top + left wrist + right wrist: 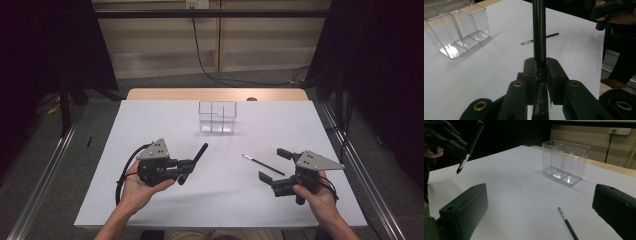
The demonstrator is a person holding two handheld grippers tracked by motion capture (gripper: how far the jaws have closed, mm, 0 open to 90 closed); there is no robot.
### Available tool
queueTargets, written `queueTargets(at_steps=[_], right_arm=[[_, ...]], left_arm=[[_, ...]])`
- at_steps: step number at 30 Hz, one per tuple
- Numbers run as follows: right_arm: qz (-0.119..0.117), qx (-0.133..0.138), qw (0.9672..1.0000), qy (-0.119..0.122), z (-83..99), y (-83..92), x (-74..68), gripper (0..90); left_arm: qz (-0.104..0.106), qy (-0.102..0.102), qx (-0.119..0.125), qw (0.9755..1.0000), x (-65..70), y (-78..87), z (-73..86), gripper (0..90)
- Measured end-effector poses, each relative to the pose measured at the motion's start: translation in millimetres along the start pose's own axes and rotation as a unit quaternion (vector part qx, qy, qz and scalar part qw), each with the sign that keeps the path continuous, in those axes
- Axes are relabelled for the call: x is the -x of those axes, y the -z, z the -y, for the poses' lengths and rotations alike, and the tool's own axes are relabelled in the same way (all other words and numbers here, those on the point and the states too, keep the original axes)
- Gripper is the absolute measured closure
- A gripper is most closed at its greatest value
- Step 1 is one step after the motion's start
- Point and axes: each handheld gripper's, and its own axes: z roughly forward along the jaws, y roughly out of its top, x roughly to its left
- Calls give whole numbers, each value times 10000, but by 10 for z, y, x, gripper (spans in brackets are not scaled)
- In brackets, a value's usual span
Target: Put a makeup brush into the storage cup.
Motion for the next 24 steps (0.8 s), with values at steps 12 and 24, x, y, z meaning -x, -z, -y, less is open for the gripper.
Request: queueTargets(at_steps=[12,24], right_arm=[[-552,-7,9981,286,-223,-322,-95,0],[-980,-376,9939,352,-243,-461,-118,0]], left_arm=[[253,-401,-428,9980,67,-234,-162,788],[291,-504,-972,9936,85,-255,-209,788]])
